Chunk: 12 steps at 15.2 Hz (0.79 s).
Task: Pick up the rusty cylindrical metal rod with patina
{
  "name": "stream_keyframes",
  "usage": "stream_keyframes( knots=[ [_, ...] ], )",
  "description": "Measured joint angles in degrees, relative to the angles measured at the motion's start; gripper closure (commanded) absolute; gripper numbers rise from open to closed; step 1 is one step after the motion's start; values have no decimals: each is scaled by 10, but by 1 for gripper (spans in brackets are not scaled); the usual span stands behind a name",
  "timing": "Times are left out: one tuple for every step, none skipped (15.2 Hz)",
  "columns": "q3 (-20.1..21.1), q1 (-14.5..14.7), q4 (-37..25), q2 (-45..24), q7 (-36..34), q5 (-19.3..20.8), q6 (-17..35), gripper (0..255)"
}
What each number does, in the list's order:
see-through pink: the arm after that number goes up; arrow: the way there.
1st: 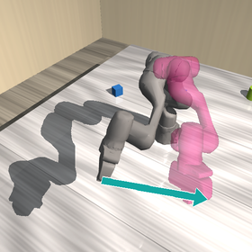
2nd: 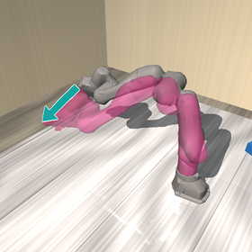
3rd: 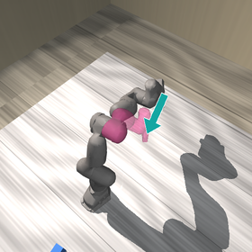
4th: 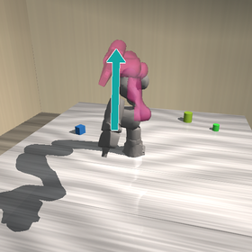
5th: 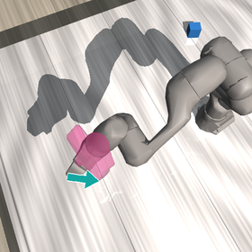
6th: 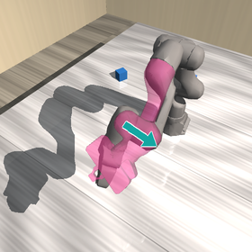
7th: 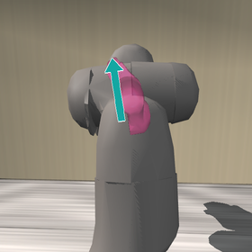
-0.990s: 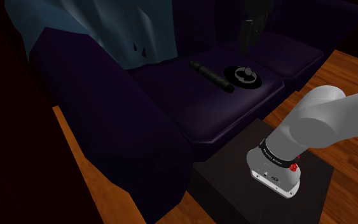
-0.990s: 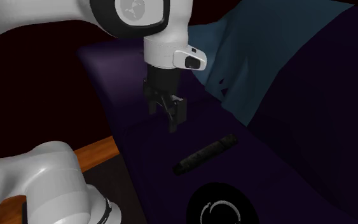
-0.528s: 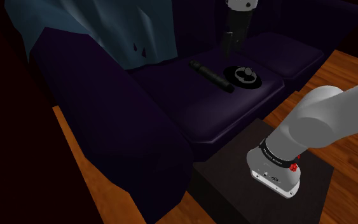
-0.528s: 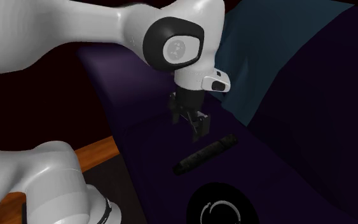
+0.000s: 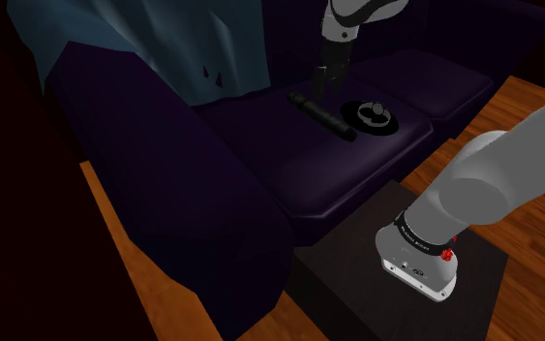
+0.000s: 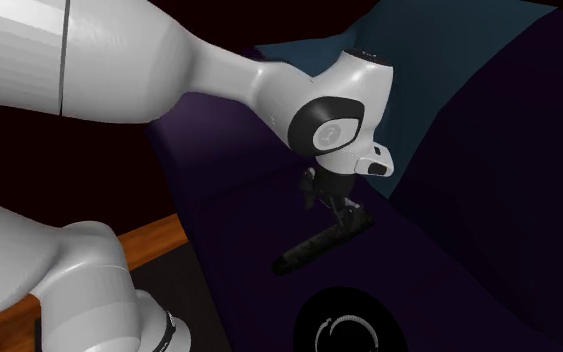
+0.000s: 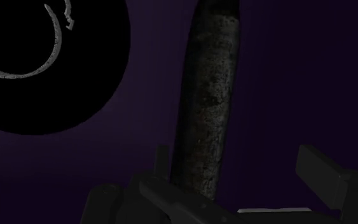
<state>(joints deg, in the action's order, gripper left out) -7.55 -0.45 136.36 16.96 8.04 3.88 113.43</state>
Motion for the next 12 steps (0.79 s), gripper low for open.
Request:
stream_keyframes(
  knots=[
    [-3, -1, -2, -17, 3, -3, 17, 0],
    [-6, 0, -12, -42, 6, -8, 34, 0],
    [-10, -2, -17, -61, 11, -12, 51, 0],
    [-13, -2, -16, -72, 14, -13, 63, 0],
    [-14, -3, -17, -79, 17, -14, 70, 0],
    [-15, -4, -12, -82, 18, -15, 78, 0],
    [-15, -3, -10, -88, 17, -16, 88, 0],
    [-15, -3, -6, -93, 18, -17, 96, 0],
    [-15, -3, -2, -98, 18, -17, 104, 0],
    [-15, -3, 2, -102, 18, -18, 113, 0],
    [-16, -3, 4, -106, 19, -19, 119, 0],
    [-16, -3, 5, -108, 20, -19, 122, 0]
  ],
)
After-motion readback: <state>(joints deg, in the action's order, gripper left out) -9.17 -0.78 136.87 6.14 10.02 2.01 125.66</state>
